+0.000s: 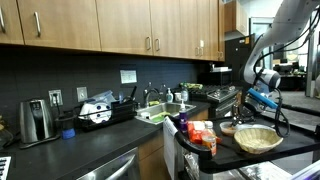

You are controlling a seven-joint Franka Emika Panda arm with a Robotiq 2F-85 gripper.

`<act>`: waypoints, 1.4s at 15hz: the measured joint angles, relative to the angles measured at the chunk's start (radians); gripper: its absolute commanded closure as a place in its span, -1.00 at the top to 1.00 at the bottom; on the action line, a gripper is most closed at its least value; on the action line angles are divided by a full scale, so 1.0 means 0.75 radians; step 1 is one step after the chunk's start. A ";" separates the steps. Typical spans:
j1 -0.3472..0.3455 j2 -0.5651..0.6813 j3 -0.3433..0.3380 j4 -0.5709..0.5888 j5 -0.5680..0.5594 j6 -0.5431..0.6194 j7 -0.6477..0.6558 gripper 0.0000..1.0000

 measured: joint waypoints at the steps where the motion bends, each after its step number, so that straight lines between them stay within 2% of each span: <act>1: 0.001 0.000 0.001 0.001 0.000 0.002 0.003 -0.90; 14: 0.004 0.005 0.002 0.001 0.000 0.008 0.005 -0.98; 15: 0.004 0.005 0.002 0.001 0.000 0.008 0.005 -0.58; 16: 0.004 0.005 0.002 0.001 0.000 0.008 0.005 -0.39; 17: 0.004 0.005 0.002 0.001 0.000 0.008 0.005 -0.32; 21: 0.004 0.005 0.002 0.001 0.000 0.008 0.005 0.20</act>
